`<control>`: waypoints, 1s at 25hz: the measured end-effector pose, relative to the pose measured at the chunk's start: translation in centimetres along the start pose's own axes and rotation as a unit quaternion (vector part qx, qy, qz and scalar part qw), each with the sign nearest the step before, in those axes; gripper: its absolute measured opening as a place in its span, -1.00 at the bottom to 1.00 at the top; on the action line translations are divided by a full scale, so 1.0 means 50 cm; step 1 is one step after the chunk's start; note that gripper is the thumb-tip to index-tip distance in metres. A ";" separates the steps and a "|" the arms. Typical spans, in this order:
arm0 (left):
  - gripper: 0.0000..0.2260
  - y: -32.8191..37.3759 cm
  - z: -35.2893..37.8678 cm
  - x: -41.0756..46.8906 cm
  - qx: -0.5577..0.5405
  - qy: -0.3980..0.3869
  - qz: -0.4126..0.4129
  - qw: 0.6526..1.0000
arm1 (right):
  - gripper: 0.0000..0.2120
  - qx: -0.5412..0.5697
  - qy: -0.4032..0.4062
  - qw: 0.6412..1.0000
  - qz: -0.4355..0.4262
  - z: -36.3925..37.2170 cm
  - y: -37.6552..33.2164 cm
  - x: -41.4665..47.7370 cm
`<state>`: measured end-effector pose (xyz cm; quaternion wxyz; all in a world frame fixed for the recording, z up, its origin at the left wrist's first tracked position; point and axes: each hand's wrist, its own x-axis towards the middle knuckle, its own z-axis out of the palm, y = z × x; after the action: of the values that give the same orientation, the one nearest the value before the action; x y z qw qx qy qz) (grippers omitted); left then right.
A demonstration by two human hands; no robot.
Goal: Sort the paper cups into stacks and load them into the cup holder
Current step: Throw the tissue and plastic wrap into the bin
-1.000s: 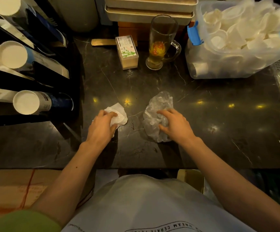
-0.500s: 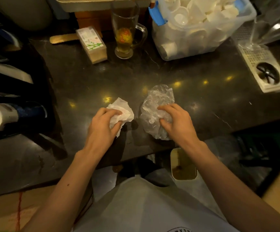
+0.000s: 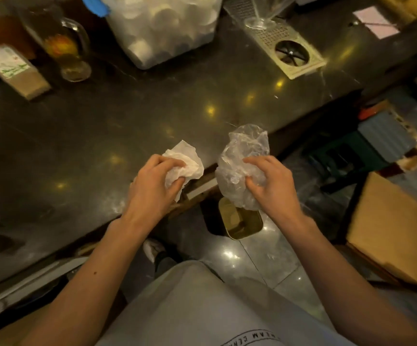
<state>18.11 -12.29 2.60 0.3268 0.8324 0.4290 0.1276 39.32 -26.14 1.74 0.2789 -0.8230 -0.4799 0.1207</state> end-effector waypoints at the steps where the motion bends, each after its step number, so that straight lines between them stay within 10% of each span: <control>1: -0.73 0.033 0.029 -0.012 0.001 -0.002 0.011 1.000 | -0.69 0.006 0.008 1.000 0.003 -0.022 0.032 -0.025; 12: -0.70 0.287 0.346 -0.104 0.056 -0.081 0.022 0.995 | -0.69 0.023 0.045 0.995 0.086 -0.189 0.375 -0.251; 25: -0.75 0.132 0.554 0.065 -0.026 -0.139 -0.022 0.990 | -0.66 -0.022 -0.120 0.983 0.137 -0.006 0.503 -0.161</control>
<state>37.88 -24.49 -14.20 0.4074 0.8237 0.3942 0.0141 53.53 -42.78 -13.04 0.1820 -0.8663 -0.3953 0.2453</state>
